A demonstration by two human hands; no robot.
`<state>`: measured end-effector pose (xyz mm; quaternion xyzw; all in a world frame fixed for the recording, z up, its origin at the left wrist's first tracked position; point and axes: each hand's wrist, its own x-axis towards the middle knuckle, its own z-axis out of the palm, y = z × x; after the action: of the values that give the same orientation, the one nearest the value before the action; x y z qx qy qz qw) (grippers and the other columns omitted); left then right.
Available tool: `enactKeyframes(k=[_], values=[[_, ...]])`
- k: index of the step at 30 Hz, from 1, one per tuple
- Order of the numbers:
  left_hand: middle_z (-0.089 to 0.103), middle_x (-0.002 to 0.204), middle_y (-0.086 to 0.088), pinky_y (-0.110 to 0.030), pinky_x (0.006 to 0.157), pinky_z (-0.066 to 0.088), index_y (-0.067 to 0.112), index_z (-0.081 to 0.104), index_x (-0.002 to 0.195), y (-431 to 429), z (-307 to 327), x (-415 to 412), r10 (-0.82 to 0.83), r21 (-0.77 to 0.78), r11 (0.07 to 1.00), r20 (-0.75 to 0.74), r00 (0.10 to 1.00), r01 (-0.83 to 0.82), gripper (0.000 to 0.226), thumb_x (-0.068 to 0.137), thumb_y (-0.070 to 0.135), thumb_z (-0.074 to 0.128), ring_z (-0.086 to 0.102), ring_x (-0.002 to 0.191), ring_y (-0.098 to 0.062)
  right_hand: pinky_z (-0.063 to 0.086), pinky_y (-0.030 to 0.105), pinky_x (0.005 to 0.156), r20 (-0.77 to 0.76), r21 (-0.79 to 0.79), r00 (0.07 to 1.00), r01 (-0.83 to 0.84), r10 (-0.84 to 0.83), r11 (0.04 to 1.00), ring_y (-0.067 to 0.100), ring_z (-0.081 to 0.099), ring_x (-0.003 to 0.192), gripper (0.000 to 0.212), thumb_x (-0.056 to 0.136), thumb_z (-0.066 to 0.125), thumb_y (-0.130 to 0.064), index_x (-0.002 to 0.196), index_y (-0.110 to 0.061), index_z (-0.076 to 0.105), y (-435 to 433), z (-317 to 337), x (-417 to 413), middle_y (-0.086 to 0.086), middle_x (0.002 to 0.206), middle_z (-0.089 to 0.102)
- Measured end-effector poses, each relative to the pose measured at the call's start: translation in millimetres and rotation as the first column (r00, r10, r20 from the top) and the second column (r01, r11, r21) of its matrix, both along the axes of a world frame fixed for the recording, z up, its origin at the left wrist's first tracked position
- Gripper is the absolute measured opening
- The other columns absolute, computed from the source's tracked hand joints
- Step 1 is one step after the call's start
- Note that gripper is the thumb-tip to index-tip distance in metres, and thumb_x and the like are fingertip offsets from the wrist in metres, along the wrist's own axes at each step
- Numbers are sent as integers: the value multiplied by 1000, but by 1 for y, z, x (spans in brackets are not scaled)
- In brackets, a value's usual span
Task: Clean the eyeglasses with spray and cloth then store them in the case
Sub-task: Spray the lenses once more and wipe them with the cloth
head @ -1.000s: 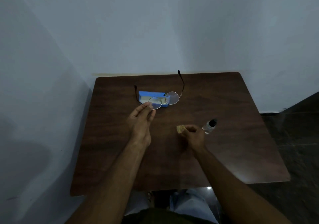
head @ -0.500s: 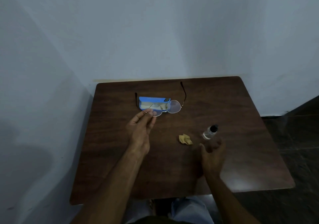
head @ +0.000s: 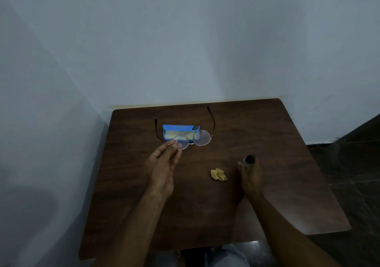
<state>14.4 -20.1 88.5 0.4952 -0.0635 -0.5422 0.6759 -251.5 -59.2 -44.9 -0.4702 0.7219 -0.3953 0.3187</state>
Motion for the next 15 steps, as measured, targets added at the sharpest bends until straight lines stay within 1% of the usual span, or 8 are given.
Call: enactKeyframes(k=[1,3,4,6,8,10,12,15], values=[[82,103,-11,-22,77,64,6,78,104,0,0,3,7,2,1000,0,1000,-7,17,90,-3,74,80,97,-18,57,45,90,37,-3,999,-12,12,1000,38,67,107,29,98,71,-12,122,-2,59,-1,5,2,17,115,69],[82,102,-11,-22,77,64,5,77,104,0,-1,7,21,2,1000,1,1000,-21,17,90,-4,74,80,96,-17,60,36,85,136,-23,989,-57,60,998,36,69,101,25,98,71,-12,118,-4,60,-1,19,10,12,107,69],[82,101,-11,-22,77,64,5,77,104,0,-1,8,27,0,1000,0,1000,-27,17,90,-4,73,80,94,-16,59,36,83,165,-40,982,-88,94,995,33,69,99,26,97,73,-14,118,-6,60,0,26,15,11,106,69],[82,98,-10,-23,78,64,4,76,104,1,-3,12,42,-3,999,5,999,-42,16,91,-6,72,80,90,-15,56,37,84,207,-25,966,-154,155,988,22,70,96,30,95,76,-21,122,-13,63,5,45,30,4,106,72],[82,98,-11,-23,78,64,3,76,105,4,-7,17,61,5,998,11,998,-61,17,92,-7,71,80,88,-14,59,32,74,346,4,914,-225,210,974,15,71,83,16,93,77,-28,105,-25,69,16,68,49,-5,92,74],[82,100,-12,-22,75,64,3,76,106,7,-12,24,77,28,997,17,997,-77,18,92,-6,71,80,90,-15,58,33,57,591,-17,755,-340,284,940,21,70,68,9,88,71,-26,96,-22,69,28,90,69,1,80,72],[82,103,-12,-22,73,63,4,76,109,12,-16,31,96,58,993,27,995,-98,20,92,-5,72,81,93,-17,53,34,51,776,-51,549,-436,311,898,29,65,58,24,87,65,-20,110,-13,65,35,109,87,14,81,68],[82,104,-13,-21,72,63,3,77,109,18,-21,41,132,61,989,33,991,-134,20,91,-5,73,81,93,-17,48,29,47,841,-52,441,-510,313,859,26,58,51,46,87,62,-19,133,-21,58,39,127,106,16,83,64]])
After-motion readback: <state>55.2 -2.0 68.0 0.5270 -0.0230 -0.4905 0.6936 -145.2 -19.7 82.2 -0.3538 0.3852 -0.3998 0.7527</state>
